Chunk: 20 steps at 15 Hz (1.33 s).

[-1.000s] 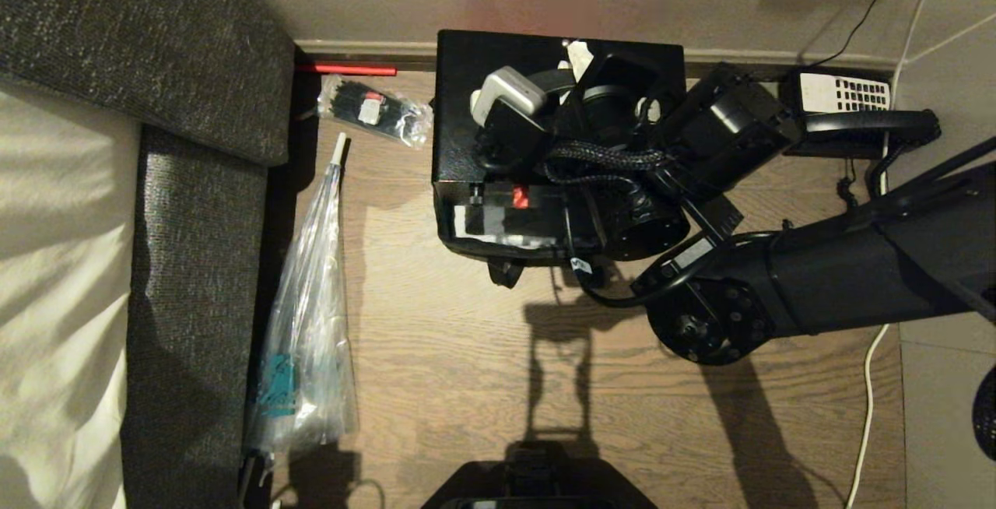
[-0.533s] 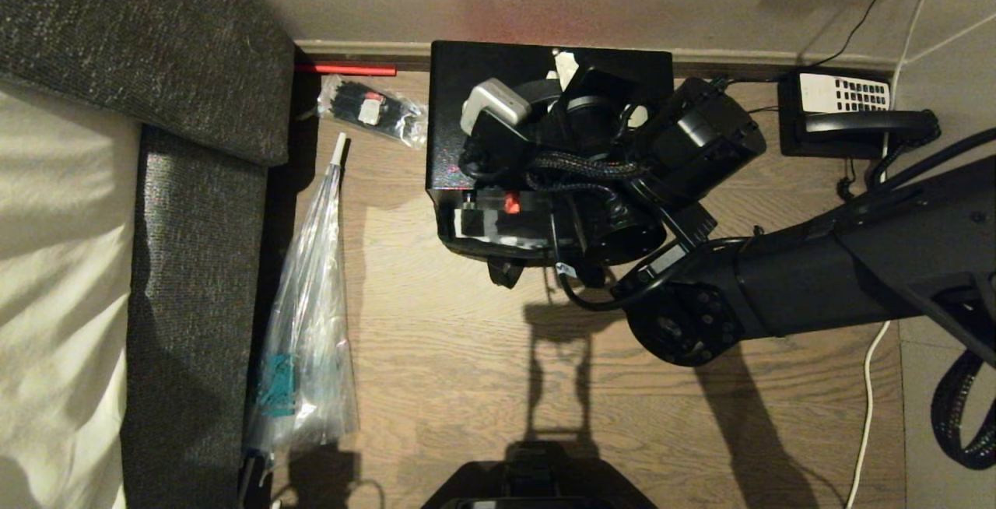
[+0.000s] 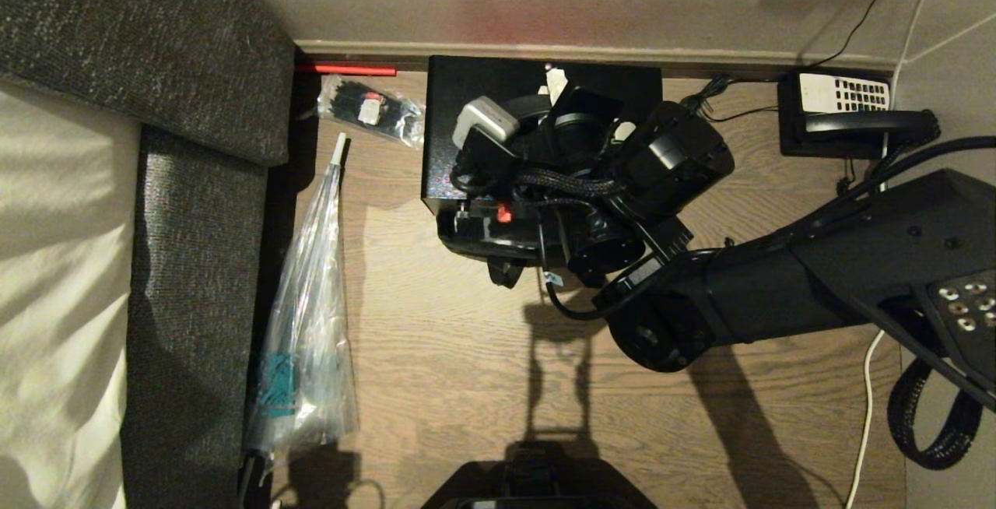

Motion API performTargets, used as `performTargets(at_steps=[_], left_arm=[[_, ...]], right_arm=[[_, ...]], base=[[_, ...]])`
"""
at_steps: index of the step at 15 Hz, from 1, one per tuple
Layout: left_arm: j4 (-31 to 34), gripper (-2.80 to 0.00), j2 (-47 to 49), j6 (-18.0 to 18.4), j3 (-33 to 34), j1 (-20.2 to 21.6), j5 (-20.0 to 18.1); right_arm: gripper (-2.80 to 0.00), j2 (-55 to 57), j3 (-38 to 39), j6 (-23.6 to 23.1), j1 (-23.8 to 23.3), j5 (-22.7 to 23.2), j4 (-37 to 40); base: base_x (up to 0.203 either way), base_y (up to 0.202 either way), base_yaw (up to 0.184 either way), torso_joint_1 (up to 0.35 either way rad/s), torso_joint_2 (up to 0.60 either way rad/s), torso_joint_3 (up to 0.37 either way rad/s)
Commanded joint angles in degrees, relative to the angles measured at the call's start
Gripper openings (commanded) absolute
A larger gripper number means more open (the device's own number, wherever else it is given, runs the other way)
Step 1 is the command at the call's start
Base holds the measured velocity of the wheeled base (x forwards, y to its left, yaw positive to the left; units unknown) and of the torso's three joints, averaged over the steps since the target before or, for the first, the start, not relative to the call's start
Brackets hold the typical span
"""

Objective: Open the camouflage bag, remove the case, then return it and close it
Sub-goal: Place the black box back

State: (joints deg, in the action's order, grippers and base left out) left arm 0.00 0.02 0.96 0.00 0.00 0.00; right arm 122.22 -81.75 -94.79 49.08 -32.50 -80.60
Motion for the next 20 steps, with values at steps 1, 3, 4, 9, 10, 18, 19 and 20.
performTargets(at_steps=[1,3,4,9,10,18,19,20], left_arm=[[0.00,-2.80,-0.02,0.01,0.00,0.00,0.00],[0.00,-2.80,-0.02,0.01,0.00,0.00,0.00],[0.00,-2.80,-0.02,0.01,0.00,0.00,0.00],[0.00,-2.80,-0.02,0.01,0.00,0.00,0.00],[0.00,-2.80,-0.02,0.01,0.00,0.00,0.00],[0.00,-2.80,-0.02,0.01,0.00,0.00,0.00],[0.00,-2.80,-0.02,0.01,0.00,0.00,0.00],[0.00,-2.80,-0.02,0.01,0.00,0.00,0.00]], right_arm=[[-2.80,1.27,-0.08,-0.49,-0.04,-0.40,-0.68],[-2.80,1.71,-0.16,-0.40,-0.12,-0.55,-0.70],[-2.80,1.93,-0.16,-0.22,-0.12,-0.55,-0.81],[-2.80,3.41,-0.16,-0.32,-0.33,-0.47,-2.49],[-2.80,3.64,-0.07,-0.23,-0.48,-0.55,-2.62],[-2.80,4.96,0.36,-0.50,-2.67,-0.37,-4.41],[-2.80,4.96,0.28,-0.61,-2.85,-0.37,-4.47],[-2.80,4.96,0.36,-0.66,-2.94,-0.37,-4.39]], base=[[0.000,0.000,0.000,0.000,0.00,0.000],[0.000,0.000,0.000,0.000,0.00,0.000],[0.000,0.000,0.000,0.000,0.00,0.000],[0.000,0.000,0.000,0.000,0.00,0.000],[0.000,0.000,0.000,0.000,0.00,0.000],[0.000,0.000,0.000,0.000,0.00,0.000],[0.000,0.000,0.000,0.000,0.00,0.000],[0.000,0.000,0.000,0.000,0.00,0.000]])
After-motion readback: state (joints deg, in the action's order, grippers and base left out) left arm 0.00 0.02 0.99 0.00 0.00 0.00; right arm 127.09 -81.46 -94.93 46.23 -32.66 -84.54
